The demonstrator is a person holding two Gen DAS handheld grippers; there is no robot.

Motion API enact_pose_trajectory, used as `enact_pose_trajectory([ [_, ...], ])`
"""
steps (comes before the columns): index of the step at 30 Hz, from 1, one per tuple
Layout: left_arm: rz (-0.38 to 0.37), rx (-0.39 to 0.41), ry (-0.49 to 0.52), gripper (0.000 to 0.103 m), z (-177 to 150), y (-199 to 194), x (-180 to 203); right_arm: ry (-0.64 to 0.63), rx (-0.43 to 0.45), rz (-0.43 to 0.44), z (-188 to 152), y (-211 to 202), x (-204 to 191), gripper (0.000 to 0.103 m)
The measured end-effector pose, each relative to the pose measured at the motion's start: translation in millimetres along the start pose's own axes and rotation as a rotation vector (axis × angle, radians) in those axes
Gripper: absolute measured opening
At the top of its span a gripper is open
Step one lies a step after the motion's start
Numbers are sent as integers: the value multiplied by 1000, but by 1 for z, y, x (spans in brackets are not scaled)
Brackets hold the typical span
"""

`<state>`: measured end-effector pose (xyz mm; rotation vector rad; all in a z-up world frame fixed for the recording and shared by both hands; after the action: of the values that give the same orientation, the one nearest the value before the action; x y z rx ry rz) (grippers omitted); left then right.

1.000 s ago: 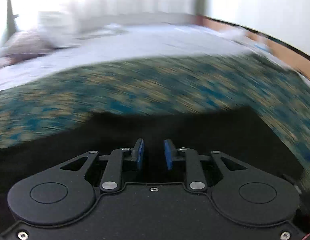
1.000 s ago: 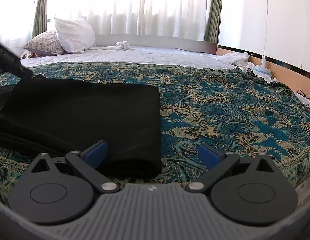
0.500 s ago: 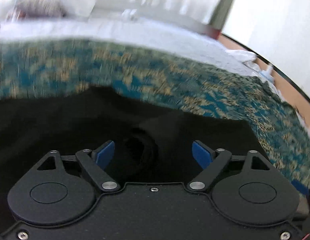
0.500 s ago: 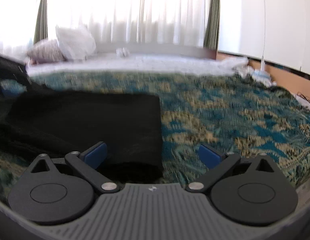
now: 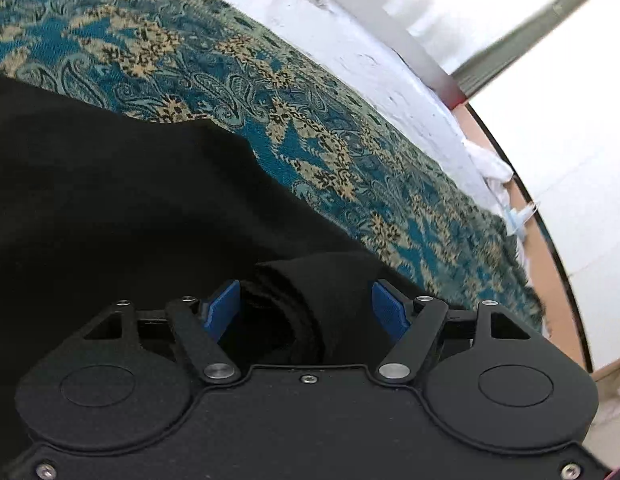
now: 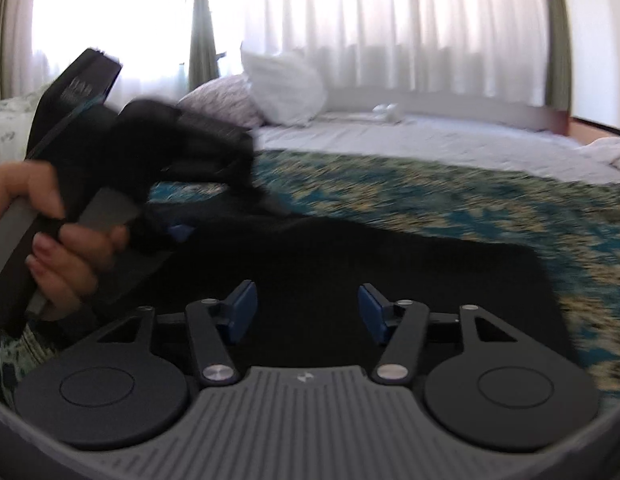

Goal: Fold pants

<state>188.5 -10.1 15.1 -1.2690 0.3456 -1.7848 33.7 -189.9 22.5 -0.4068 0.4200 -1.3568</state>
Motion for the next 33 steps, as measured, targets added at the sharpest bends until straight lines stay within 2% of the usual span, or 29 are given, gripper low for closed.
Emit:
enact_pose_trajectory([
  [2, 9, -1, 2, 65, 4, 4, 1, 6, -32, 14, 0, 11, -5, 62],
  [4, 45, 10, 53, 35, 4, 6, 7, -7, -65, 1, -5, 21, -9, 62],
  [5, 69, 18, 91, 22, 4, 6, 11, -10, -64, -6, -9, 22, -10, 66],
  [7, 120, 67, 177, 17, -1, 2, 23, 1, -53, 2, -11, 20, -9, 66],
  [8, 150, 118, 235, 16, -4, -2, 31, 9, -50, 7, -11, 20, -8, 68],
  [11, 239, 278, 418, 15, -16, -15, 52, 30, -42, 18, -14, 19, -5, 70],
  [13, 326, 365, 521, 15, -22, -18, 63, 30, -40, 18, -15, 18, -5, 71],
  [14, 356, 383, 542, 15, -22, -18, 65, 26, -39, 17, -15, 17, -6, 72],
  [20, 419, 335, 477, 15, -5, -8, 48, 2, -34, 14, -16, 19, -9, 75],
  [24, 371, 324, 508, 16, -17, -15, 50, 4, -31, 28, -16, 18, -8, 79],
  [28, 281, 300, 593, 29, -35, -22, 65, -15, -31, 29, -16, 20, -11, 84],
  [30, 243, 273, 625, 33, -44, -20, 69, -22, -31, 29, -16, 20, -12, 85],
  [31, 239, 261, 642, 34, -49, -18, 70, -23, -31, 28, -16, 20, -13, 86],
  [33, 279, 232, 673, 35, -57, -9, 68, -23, -30, 26, -16, 20, -13, 87],
])
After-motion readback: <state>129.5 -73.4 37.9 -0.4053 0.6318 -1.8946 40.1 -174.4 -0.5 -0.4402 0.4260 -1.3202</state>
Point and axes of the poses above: each gripper's, at about its wrist camera, not at the fingertips, and y roughly the way its jaws point, x to its right, z to its top, the point moved 2 cm from there along y, roughly the way its jaws point, and after that the axes turned 3 degrees about -x, right-handed, at the moved point
